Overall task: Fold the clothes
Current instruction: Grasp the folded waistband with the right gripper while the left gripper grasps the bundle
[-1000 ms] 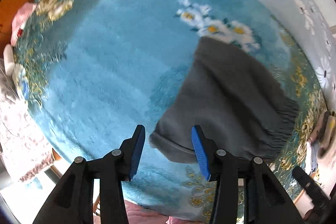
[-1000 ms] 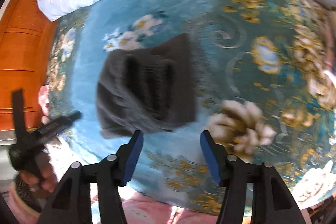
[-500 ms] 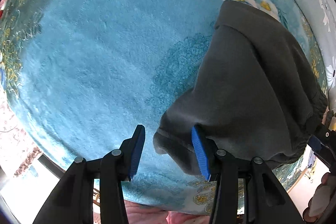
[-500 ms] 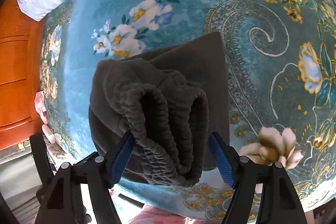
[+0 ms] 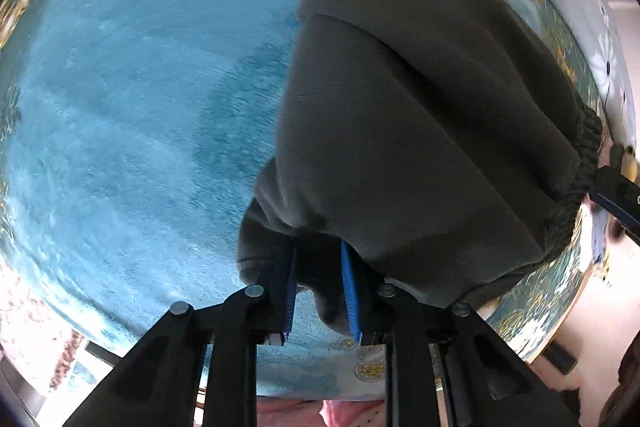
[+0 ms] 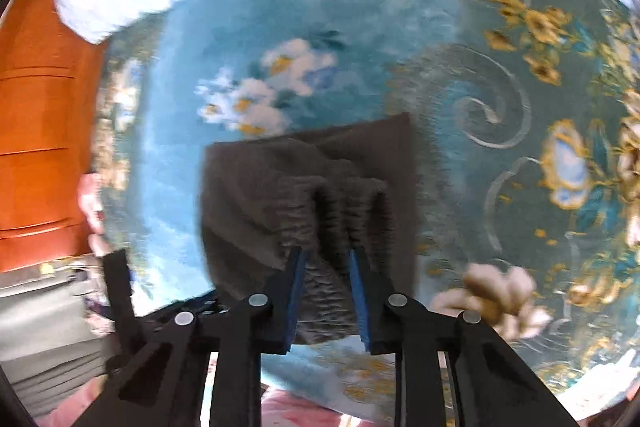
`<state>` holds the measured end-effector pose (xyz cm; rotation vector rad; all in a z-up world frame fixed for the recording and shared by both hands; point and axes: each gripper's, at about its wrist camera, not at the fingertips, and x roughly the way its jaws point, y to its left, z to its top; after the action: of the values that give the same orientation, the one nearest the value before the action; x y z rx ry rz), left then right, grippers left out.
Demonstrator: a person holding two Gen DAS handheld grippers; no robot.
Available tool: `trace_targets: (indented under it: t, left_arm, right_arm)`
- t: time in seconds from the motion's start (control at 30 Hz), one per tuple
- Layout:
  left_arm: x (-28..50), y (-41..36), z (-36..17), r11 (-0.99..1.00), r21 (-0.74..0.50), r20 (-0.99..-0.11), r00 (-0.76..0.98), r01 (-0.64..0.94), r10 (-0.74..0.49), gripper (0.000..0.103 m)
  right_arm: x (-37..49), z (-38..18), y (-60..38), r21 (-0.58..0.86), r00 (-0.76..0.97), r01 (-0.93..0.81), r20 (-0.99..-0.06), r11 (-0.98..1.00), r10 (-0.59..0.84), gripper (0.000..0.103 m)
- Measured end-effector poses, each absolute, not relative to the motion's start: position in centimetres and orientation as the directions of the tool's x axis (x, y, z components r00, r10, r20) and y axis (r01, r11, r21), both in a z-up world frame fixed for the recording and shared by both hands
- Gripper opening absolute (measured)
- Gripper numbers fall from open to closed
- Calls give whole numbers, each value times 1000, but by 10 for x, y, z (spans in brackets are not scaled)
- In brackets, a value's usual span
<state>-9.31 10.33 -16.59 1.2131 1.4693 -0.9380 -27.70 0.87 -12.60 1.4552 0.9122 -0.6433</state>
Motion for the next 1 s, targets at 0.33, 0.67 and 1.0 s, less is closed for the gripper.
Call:
trace_targets:
  t: [0.33,0.67,1.0]
  left_arm:
    - [-100,105,-153,212,0,-978,-44,977,202,20]
    - [-126,88,-134,165,-190,-975,-206,968,87,28]
    - [-117,78,-201,257,-167,-953,-223,952,207,31]
  right_arm:
    - [-212,-89,-6,531,517,789,-846,311,132,27]
    - [-244,-177,-23,467,443,882,-866,58,230,22]
    - [-231,-194,-20,455,419,883,-875,114,244,23]
